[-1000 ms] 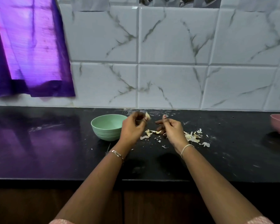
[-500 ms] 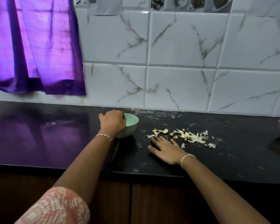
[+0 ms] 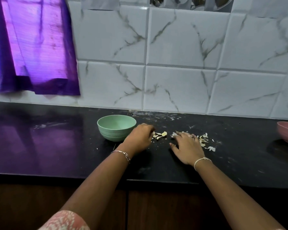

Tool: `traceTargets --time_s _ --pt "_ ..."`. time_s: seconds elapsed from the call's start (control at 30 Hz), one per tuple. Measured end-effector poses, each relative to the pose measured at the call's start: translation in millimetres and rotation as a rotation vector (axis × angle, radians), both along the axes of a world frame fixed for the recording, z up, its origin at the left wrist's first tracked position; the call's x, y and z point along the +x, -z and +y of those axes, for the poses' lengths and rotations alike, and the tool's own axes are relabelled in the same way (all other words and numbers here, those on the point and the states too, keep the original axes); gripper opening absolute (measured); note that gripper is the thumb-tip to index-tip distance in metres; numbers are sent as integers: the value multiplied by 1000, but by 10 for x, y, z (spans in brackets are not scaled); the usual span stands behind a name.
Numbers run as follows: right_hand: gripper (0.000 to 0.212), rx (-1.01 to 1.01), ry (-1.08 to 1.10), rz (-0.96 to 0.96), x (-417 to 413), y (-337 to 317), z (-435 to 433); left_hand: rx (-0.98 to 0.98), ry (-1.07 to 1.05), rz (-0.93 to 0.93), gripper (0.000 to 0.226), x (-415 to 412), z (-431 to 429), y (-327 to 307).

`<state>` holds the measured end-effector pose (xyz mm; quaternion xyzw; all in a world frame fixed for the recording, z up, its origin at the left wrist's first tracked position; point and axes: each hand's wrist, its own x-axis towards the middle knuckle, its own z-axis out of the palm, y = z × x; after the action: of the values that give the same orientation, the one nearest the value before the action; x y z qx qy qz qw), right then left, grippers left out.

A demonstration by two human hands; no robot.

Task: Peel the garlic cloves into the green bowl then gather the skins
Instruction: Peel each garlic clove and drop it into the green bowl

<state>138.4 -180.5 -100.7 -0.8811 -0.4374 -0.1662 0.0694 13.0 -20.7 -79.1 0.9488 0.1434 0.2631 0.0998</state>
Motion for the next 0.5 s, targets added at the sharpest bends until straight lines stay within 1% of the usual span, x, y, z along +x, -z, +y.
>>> traceTargets --time_s 0.03,0.1,0.17,0.23,0.33,0.37,0.43,0.5 --pt "44 43 -24 -30 -24 -3 23 -37 -23 83 32 49 26 79" --pt "39 94 -80 -30 -85 4 94 -68 -56 213 34 98 64 212" --pt "39 102 -121 0 -141 27 176 -103 -53 239 34 105 84 288" --pt "41 98 -154 32 -176 46 241 -243 -8 148 34 92 121 336" --pt "44 107 -174 65 -164 67 271 -652 151 -64 33 49 153 322" --pt "44 117 -173 77 -152 72 265 -756 178 -117 33 30 146 304" --pt "44 138 -177 106 -137 73 251 -844 178 -184 35 -1 134 278" --pt "46 137 -214 157 -174 53 249 -844 155 -225 34 -9 148 283"
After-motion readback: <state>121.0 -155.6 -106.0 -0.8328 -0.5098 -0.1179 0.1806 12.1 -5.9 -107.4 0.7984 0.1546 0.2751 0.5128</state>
